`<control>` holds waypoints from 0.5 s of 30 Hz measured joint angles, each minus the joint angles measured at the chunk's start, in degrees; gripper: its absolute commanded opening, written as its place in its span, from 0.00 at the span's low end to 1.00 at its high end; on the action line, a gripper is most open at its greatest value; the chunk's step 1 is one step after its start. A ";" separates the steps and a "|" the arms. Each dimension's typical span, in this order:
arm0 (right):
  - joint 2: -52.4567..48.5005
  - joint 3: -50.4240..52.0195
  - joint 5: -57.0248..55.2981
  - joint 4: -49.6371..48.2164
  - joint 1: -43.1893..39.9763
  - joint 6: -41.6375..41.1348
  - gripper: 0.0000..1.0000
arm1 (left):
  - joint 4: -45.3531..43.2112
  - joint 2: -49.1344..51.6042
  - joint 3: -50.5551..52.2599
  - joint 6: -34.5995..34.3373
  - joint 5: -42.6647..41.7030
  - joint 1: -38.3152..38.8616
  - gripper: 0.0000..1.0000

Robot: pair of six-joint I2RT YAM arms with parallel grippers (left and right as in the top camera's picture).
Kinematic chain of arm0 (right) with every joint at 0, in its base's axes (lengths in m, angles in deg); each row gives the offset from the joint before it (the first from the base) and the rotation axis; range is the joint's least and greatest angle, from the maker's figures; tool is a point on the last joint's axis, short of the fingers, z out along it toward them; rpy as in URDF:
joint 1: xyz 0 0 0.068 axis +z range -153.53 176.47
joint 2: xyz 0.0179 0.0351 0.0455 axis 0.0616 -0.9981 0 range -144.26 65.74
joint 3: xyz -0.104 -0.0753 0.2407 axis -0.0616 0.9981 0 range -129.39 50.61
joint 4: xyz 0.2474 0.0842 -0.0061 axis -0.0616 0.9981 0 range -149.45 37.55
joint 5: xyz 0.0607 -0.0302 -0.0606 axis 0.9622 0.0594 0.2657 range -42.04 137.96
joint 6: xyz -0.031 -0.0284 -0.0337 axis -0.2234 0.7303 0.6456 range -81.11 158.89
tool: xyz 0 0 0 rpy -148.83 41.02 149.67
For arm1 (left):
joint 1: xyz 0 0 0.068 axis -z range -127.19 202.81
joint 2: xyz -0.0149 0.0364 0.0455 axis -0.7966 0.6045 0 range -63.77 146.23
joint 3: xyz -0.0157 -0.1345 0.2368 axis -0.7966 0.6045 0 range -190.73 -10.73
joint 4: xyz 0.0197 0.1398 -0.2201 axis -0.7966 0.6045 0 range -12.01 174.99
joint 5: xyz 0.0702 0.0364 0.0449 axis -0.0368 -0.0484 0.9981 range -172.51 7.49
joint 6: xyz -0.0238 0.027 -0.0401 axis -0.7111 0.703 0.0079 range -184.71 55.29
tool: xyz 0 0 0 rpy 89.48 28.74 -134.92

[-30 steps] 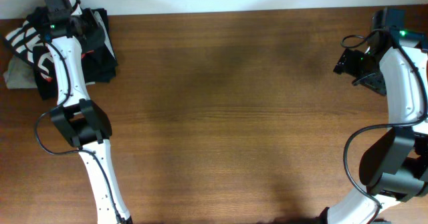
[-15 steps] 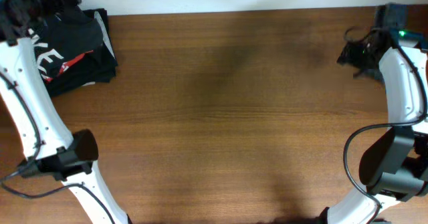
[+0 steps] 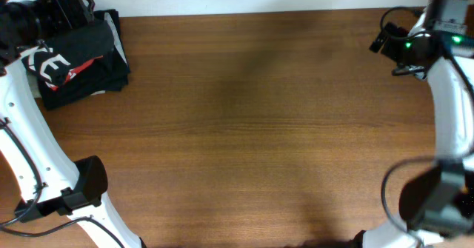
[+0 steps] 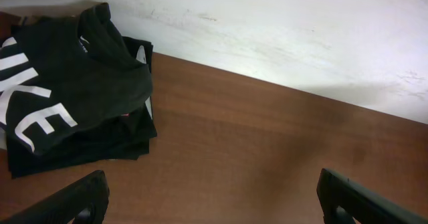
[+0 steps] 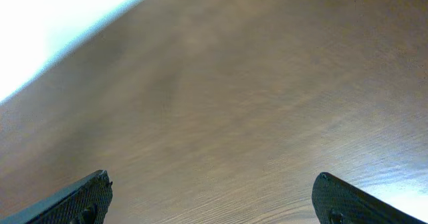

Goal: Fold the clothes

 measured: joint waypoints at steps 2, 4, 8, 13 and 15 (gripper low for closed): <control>8.26 -0.02 5.66 2.19 0.28 -0.02 0.99 | 0.07 0.00 0.00 0.00 0.00 -0.02 0.99; 17.70 -0.07 8.50 6.14 1.36 0.00 0.99 | 0.11 0.00 0.00 0.00 -0.02 -0.02 0.99; 27.74 -0.37 10.27 14.91 1.75 -0.02 0.99 | 0.13 0.00 0.00 0.00 -0.02 0.00 0.99; 31.26 -0.35 9.75 20.79 1.75 0.70 0.99 | 0.37 0.00 0.00 0.00 0.00 0.00 0.99; 30.95 -0.35 8.13 21.81 1.75 1.33 0.99 | 0.35 0.00 0.00 0.02 0.00 0.00 0.99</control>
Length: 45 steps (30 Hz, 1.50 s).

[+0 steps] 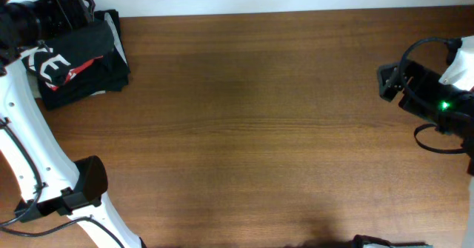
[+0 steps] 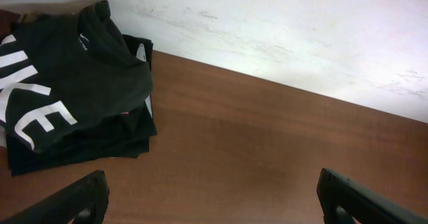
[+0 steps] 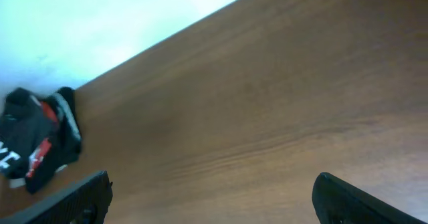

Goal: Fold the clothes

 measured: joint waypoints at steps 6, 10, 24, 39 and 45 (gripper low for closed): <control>-0.55 0.00 -1.16 0.70 0.00 0.68 0.99 | 0.02 0.00 0.00 -0.02 -0.02 0.00 0.99; 0.37 1.90 -3.30 0.42 0.00 1.68 0.99 | 0.04 0.00 0.00 -0.02 -0.02 -0.02 0.99; 44.22 66.05 -5.68 -49.90 2.89 2.08 0.99 | 0.15 0.00 0.09 -0.02 -0.07 -0.02 0.99; 66.29 92.37 -6.51 -71.91 6.21 2.03 0.99 | 0.04 0.00 0.09 0.00 -0.04 0.00 0.99; 69.59 97.66 -6.47 -72.28 6.21 2.03 0.99 | 0.09 0.00 0.09 -0.02 -0.02 0.00 0.99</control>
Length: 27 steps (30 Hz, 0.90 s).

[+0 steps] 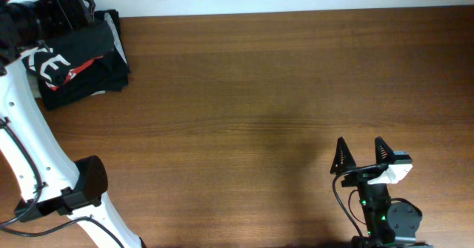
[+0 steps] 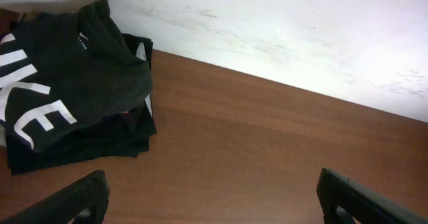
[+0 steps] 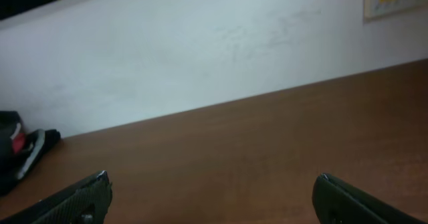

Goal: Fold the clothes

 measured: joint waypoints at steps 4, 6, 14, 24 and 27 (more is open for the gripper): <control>0.00 2.03 0.85 0.44 0.00 2.12 0.99 | -0.02 0.00 0.00 0.00 -0.02 0.00 0.99; 0.07 2.03 1.53 1.31 0.00 3.48 0.99 | -0.02 0.00 0.00 0.00 -0.02 -0.02 0.99; 0.04 2.05 2.14 1.68 0.00 5.40 0.99 | 0.00 0.00 0.00 0.00 -0.02 0.00 0.99; 0.04 2.05 2.14 1.68 0.00 5.42 0.99 | -0.02 0.00 0.00 0.00 -0.02 0.00 0.99; 0.04 2.05 2.14 1.68 0.00 5.40 0.99 | -0.02 0.00 0.00 0.02 0.00 0.00 0.99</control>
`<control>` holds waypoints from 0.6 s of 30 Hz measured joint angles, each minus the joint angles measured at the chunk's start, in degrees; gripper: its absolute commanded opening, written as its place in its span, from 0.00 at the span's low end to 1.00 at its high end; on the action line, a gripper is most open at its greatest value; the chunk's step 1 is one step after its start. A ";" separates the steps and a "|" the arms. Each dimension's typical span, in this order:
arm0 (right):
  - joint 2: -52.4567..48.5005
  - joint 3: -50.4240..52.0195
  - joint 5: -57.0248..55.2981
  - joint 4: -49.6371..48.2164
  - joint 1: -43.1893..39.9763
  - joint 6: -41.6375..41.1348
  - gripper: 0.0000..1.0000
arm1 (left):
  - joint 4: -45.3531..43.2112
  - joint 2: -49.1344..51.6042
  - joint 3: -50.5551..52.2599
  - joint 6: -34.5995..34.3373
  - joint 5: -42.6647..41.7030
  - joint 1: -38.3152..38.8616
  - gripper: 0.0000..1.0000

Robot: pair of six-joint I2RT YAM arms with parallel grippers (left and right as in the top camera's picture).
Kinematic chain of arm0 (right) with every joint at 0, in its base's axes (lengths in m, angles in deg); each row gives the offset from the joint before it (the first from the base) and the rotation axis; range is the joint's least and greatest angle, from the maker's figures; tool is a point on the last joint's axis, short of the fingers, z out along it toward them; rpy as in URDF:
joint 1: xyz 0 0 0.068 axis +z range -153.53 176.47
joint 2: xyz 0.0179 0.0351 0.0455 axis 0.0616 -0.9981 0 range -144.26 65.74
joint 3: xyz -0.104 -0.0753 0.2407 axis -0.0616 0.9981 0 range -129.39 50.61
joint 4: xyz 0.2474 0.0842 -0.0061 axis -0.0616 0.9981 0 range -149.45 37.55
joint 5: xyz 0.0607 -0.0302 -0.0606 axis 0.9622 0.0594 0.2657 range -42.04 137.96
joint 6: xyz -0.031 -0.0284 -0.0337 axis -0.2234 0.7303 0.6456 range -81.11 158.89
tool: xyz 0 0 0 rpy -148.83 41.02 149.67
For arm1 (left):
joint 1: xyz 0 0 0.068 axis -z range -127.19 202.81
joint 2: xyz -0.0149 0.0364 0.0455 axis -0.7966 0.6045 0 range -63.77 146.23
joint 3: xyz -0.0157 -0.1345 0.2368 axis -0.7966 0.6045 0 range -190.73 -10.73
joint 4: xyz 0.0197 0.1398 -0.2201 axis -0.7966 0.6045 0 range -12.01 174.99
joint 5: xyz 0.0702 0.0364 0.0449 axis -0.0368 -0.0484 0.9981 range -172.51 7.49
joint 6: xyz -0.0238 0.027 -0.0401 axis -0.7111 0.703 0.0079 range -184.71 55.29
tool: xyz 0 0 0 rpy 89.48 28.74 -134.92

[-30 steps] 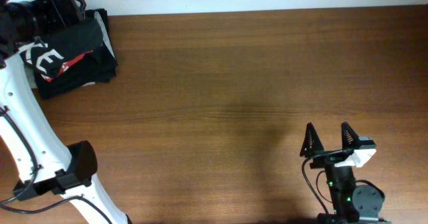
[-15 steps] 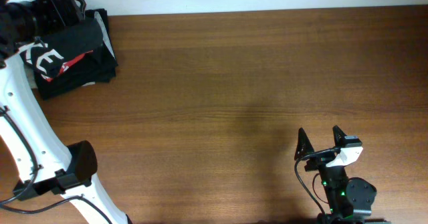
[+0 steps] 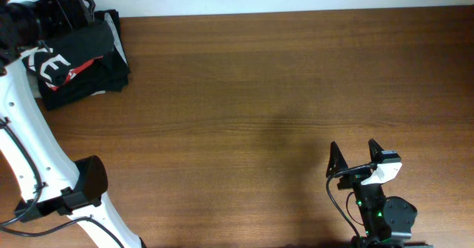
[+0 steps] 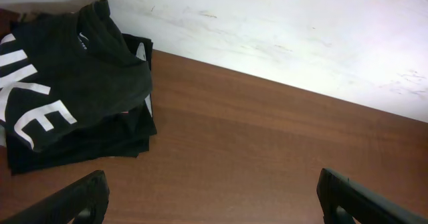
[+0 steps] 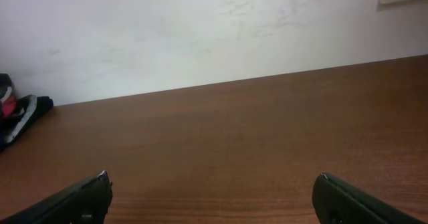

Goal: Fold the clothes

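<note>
A pile of folded black clothes with white lettering and a red streak lies at the table's far left corner; it also shows in the left wrist view as the clothes pile and as a small edge in the right wrist view. My left gripper is open above the table just right of the pile, nothing between its fingers. My right gripper is open low at the front right, pointing toward the back wall, its fingers empty.
The brown wooden table runs wide between the pile and the right arm. A white wall borders the far edge. The left arm's white links and base stand along the left side.
My right gripper has shifted slightly left and toward the front edge, still open. The left gripper and the pile have not moved.
My right gripper was up at the far right corner, then lower along the right edge, then at the front right near its base, where it remains. The left gripper stayed open beside the folded pile throughout.
</note>
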 measured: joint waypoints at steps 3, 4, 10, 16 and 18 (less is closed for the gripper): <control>0.00 0.00 0.00 0.00 0.00 0.02 0.99 | 0.00 0.00 0.00 0.00 0.00 0.00 0.99; 0.00 0.00 0.00 0.00 0.00 0.02 0.99 | 0.00 0.00 0.00 -0.02 0.00 0.00 0.99; 0.00 0.00 0.00 0.00 0.00 0.00 0.99 | 0.00 0.00 0.00 -0.02 -0.02 0.00 0.99; 0.00 0.00 0.02 -0.02 0.00 0.02 0.99 | -0.57 -4.17 10.88 -0.02 0.00 0.00 0.99; 0.07 0.00 0.02 0.00 0.00 0.00 0.99 | -0.33 -9.53 23.61 -0.02 -0.07 0.00 0.99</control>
